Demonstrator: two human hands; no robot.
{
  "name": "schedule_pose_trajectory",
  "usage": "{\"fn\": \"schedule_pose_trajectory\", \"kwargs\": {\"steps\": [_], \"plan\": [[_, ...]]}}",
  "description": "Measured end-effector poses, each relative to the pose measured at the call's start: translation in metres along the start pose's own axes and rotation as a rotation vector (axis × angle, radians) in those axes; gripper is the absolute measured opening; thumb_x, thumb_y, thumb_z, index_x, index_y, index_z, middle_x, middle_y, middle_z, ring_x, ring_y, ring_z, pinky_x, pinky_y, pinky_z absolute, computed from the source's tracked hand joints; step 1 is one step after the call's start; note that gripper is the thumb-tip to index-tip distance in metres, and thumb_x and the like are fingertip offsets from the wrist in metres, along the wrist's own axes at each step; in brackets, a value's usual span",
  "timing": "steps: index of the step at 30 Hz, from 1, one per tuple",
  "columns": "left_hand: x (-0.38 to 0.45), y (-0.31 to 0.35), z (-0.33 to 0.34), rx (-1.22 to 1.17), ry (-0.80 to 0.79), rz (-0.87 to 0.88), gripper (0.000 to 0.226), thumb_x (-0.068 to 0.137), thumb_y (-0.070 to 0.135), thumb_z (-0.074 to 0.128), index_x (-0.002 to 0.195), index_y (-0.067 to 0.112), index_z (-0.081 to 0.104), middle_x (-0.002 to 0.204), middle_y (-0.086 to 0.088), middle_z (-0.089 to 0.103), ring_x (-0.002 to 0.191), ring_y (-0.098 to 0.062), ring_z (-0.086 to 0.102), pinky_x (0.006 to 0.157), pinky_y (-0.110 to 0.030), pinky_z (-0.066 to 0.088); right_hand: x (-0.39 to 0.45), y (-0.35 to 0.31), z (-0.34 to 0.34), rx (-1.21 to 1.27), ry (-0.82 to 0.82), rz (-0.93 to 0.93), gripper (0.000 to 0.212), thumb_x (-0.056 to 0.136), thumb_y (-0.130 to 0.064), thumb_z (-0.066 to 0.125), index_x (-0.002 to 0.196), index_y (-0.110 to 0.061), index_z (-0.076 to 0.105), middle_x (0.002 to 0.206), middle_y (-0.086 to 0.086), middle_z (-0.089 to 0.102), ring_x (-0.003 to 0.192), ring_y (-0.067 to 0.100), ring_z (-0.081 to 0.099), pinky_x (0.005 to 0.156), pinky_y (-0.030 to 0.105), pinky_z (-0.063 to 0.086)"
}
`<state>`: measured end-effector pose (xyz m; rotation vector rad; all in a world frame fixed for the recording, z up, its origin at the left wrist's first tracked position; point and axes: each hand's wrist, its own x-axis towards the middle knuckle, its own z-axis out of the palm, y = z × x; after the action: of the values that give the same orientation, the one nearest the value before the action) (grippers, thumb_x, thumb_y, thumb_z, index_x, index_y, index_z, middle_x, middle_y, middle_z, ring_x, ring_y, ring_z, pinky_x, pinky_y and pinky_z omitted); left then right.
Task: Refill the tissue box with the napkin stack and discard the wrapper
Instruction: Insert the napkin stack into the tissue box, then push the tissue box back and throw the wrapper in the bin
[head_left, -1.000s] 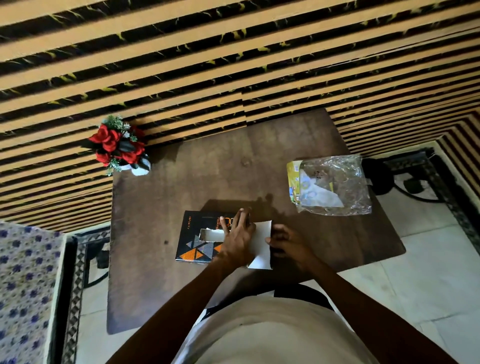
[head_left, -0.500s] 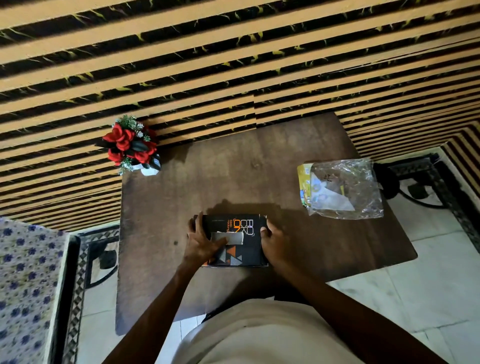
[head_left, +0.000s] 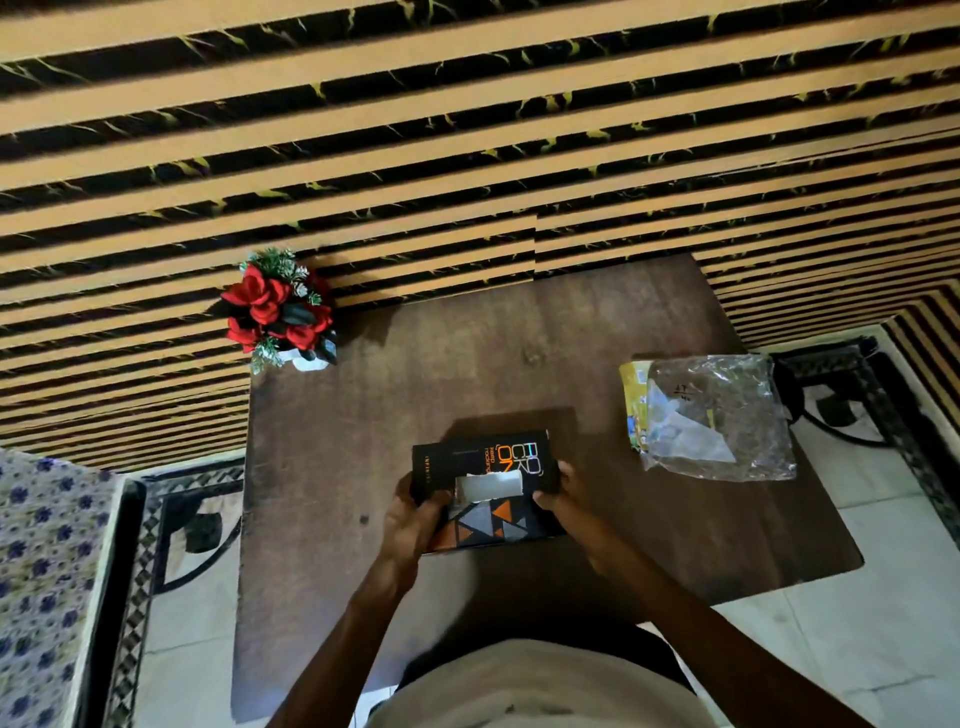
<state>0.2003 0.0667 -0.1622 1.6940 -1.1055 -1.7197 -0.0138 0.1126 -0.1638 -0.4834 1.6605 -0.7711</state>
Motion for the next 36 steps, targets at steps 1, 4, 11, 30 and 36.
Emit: {"fn": "schedule_pose_trajectory", "kwargs": {"steps": [1,4,11,30,36], "plan": [[0.005,0.01,0.001,-0.006,0.008,0.025,0.041,0.091,0.014,0.061,0.129,0.016,0.048,0.119,-0.005,0.062,0.096,-0.013,0.065,0.061,-0.015,0.055,0.006,-0.007,0.0,-0.008,0.047,-0.056,0.059,0.087,0.003,0.061,0.138,-0.015,0.037,0.14,0.01,0.051,0.126,0.026,0.052,0.1,0.035,0.045],[0.028,0.048,0.003,-0.098,0.002,0.133,0.041,0.091,0.002,0.057,0.129,0.014,0.047,0.112,0.003,0.061,0.097,-0.009,0.064,0.062,-0.013,0.055,0.029,-0.042,-0.002,-0.047,0.107,-0.21,0.065,0.08,0.008,0.066,0.136,-0.01,0.039,0.138,0.014,0.051,0.126,0.025,0.051,0.105,0.037,0.044],[0.125,0.124,0.005,-0.23,0.005,0.252,0.061,0.083,-0.006,0.06,0.135,0.024,0.048,0.123,-0.006,0.065,0.109,-0.023,0.065,0.077,-0.033,0.061,0.11,-0.14,0.0,0.006,0.173,-0.272,0.063,0.083,-0.002,0.068,0.138,-0.01,0.039,0.133,0.009,0.056,0.106,0.014,0.055,0.084,0.023,0.047],[0.228,0.143,0.009,-0.205,-0.027,0.197,0.069,0.08,-0.009,0.066,0.139,0.02,0.044,0.13,-0.001,0.059,0.117,-0.024,0.06,0.092,-0.053,0.055,0.22,-0.191,0.005,-0.024,0.112,-0.123,0.068,0.084,0.006,0.063,0.143,-0.017,0.038,0.143,0.012,0.048,0.118,0.032,0.055,0.081,0.043,0.058],[0.208,0.148,0.034,0.278,0.438,0.211,0.068,0.079,0.019,0.073,0.137,0.017,0.038,0.12,-0.005,0.047,0.107,-0.022,0.051,0.078,-0.033,0.055,0.192,-0.183,-0.008,-0.211,0.197,-0.25,0.061,0.089,-0.017,0.064,0.144,-0.016,0.038,0.14,0.009,0.052,0.12,0.024,0.056,0.092,0.034,0.05]]}}
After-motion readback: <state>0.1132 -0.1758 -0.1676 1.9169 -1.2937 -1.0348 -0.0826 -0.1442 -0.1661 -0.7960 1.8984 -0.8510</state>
